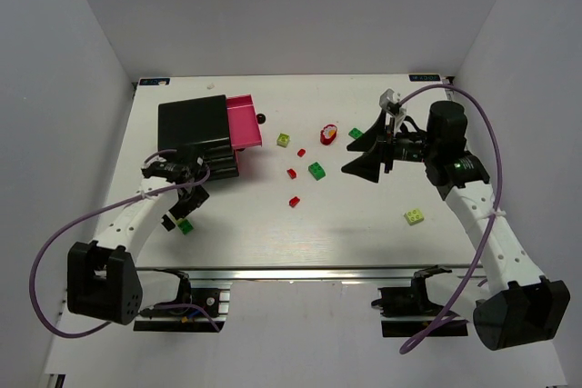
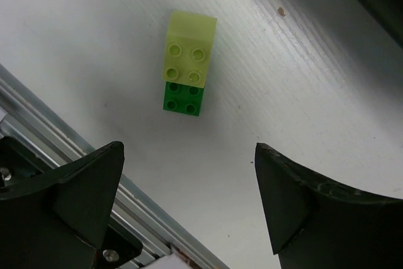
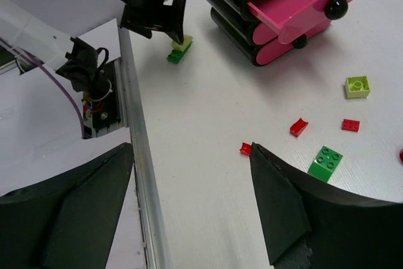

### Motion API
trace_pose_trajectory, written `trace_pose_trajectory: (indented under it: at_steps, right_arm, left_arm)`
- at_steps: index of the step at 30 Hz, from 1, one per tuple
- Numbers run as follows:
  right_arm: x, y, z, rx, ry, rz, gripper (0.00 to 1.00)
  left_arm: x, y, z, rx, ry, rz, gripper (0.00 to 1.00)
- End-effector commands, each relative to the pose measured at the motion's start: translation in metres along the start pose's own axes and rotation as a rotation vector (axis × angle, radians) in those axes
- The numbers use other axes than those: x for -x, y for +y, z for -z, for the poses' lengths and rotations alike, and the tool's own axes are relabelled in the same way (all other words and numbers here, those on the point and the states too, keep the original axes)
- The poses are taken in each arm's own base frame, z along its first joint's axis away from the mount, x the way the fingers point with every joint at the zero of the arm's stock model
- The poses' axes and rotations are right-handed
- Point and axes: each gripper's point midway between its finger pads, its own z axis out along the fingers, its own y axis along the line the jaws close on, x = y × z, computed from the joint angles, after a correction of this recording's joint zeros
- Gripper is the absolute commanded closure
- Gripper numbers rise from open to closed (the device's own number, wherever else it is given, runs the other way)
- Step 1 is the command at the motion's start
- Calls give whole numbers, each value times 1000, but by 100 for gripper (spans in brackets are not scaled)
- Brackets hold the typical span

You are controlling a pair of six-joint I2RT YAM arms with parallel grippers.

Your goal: Sort the legos into containers by color

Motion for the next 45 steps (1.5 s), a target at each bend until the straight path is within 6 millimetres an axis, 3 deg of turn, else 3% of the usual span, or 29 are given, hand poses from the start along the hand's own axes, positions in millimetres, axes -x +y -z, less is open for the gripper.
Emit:
trace_pose_trajectory:
  at_steps: [1, 8, 19, 29, 38, 45]
  right_arm:
    - [6, 12, 10, 57, -27, 48, 20]
    - [3, 12, 17, 88, -38, 28, 20]
    - [-2, 8, 28, 90, -51, -9, 20]
    - [0, 6, 34, 85, -62, -23, 20]
    - [1, 5, 39, 84, -71, -29, 21]
    - [0, 6, 41, 87, -72, -31, 21]
  left_arm:
    - [8, -10, -6, -78, -51, 22, 7]
    - [-2, 0, -31, -46, -50, 51, 14]
    - [8, -4, -60, -43, -32, 90, 28]
    - [8, -1, -68, -42, -8, 105, 30]
    - [9, -1, -65, -64, 2, 117, 60]
    - [8, -12, -46, -163, 35, 103, 84]
